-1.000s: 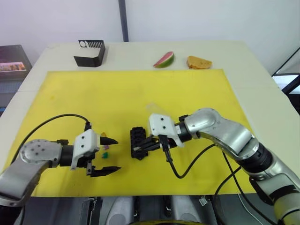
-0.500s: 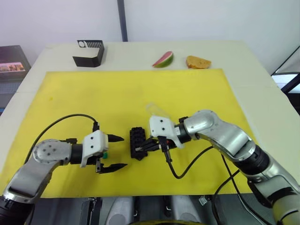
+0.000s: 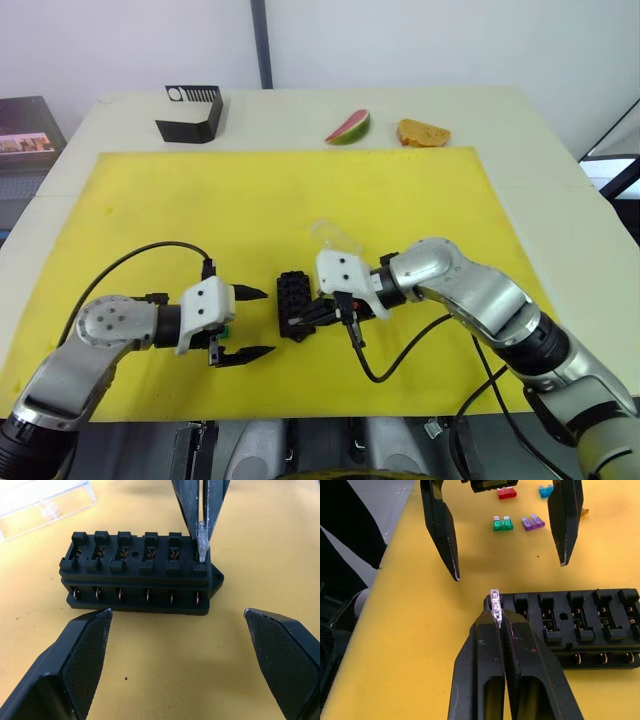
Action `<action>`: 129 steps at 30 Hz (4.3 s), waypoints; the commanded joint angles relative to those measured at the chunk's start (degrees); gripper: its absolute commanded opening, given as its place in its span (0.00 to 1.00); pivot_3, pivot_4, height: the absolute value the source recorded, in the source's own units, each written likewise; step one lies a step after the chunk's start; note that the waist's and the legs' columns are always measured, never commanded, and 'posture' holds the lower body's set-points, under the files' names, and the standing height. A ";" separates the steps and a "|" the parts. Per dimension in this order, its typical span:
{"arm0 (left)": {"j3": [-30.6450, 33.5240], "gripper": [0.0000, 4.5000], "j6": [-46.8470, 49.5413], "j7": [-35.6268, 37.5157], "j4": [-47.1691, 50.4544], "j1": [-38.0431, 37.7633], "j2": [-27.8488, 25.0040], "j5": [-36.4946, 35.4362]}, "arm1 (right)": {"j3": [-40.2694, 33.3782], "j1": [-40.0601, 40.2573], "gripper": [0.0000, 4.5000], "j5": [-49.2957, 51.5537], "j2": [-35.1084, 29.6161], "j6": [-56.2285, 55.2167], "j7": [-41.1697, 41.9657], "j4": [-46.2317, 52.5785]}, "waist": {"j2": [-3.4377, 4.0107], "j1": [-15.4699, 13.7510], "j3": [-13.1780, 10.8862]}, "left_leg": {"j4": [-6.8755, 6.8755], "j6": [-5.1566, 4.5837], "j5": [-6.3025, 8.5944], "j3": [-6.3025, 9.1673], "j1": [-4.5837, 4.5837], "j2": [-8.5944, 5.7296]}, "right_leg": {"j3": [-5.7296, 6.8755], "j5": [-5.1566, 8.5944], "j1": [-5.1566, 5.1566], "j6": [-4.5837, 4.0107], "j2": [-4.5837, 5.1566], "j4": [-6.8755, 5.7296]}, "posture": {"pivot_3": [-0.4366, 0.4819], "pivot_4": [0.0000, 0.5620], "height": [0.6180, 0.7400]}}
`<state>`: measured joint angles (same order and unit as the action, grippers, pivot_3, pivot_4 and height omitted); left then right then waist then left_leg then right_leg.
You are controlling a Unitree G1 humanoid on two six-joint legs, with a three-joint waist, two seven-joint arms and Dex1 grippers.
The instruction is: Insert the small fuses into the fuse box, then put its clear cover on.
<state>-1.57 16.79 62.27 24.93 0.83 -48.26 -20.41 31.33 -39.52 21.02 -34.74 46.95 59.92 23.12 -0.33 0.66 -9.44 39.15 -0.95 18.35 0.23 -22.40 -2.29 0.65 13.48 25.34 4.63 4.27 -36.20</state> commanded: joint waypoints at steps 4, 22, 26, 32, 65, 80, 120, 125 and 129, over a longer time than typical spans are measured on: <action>-0.54 0.98 -1.07 -0.27 0.48 0.56 0.46 0.79 | 0.27 0.29 0.00 -1.95 -0.47 -1.57 0.21 1.08 | 0.00 -0.01 0.00 | 0.00 0.00 0.00 0.00 0.00 0.00 | 0.00 0.00 0.00 0.00 0.00 0.00 | 0.48 0.27 1.00; -1.87 0.98 -1.23 -1.19 -0.84 1.55 2.24 3.14 | 3.24 1.26 0.00 -7.36 -2.47 -6.56 3.05 1.96 | 0.00 -0.04 0.01 | 0.01 0.01 -0.01 0.00 0.03 0.00 | 0.01 0.00 -0.04 0.00 -0.02 0.00 | 0.48 0.27 1.00; -3.67 0.98 -1.39 -2.35 -1.80 2.71 3.45 4.61 | 1.55 0.08 0.00 -5.42 -1.04 -2.74 2.49 3.73 | -0.01 -0.02 0.01 | 0.02 0.01 -0.01 0.01 0.04 0.00 | 0.02 0.00 -0.05 0.01 -0.03 -0.01 | 0.48 0.27 1.00; -4.81 0.98 -1.35 -3.69 -1.84 3.32 4.93 5.44 | -0.64 -1.46 0.00 -1.64 1.20 5.91 0.69 6.32 | -0.01 -0.02 0.01 | 0.02 0.02 -0.01 0.03 0.03 0.00 | 0.01 0.00 -0.03 0.01 -0.03 -0.01 | 0.48 0.27 1.00; -6.10 0.98 -2.92 -4.20 -3.93 5.40 5.89 6.78 | 2.04 -3.52 0.00 -4.56 -1.67 5.92 -2.29 5.09 | -0.01 -0.02 0.01 | 0.02 0.03 -0.02 0.02 0.03 0.00 | 0.02 -0.01 -0.04 0.01 -0.03 -0.02 | 0.48 0.27 1.00; -5.99 0.98 -2.41 -4.73 -3.35 5.07 6.14 7.09 | 6.50 -2.06 0.00 -10.49 -1.99 1.83 -3.82 1.71 | -0.01 -0.01 0.03 | 0.03 0.05 -0.03 0.03 0.07 0.00 | 0.02 -0.01 -0.06 0.01 -0.03 -0.05 | 0.48 0.27 1.00; -7.14 0.98 -1.88 -5.29 -4.79 6.65 6.86 7.55 | 2.75 -3.10 0.00 -8.08 -1.57 5.93 -3.58 4.50 | -0.01 -0.01 0.04 | 0.03 0.06 -0.04 0.05 0.12 0.00 | 0.02 0.00 -0.10 0.01 -0.04 -0.10 | 0.48 0.27 1.00; -7.14 0.98 -1.83 -5.44 -4.88 6.79 6.88 7.57 | 3.88 -2.58 0.00 -9.06 -1.94 4.01 -2.98 3.24 | -0.01 -0.02 0.04 | 0.03 0.06 -0.04 0.05 0.12 0.00 | 0.02 0.00 -0.10 0.01 -0.04 -0.10 | 0.48 0.27 1.00; -7.06 0.98 -1.66 -5.63 -4.72 6.69 6.93 7.51 | 4.97 -2.49 0.00 -10.20 -2.31 2.47 -2.63 2.51 | -0.01 -0.02 0.04 | 0.03 0.06 -0.04 0.05 0.12 0.00 | 0.02 0.00 -0.11 0.01 -0.04 -0.10 | 0.48 0.27 1.00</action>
<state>-8.80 15.65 56.99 19.17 7.04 -41.55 -12.98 35.11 -42.14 12.51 -36.25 49.83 57.21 26.60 -0.35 0.65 -9.40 39.19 -0.89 18.31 0.28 -22.28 -2.29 0.66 13.47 25.24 4.64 4.22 -36.30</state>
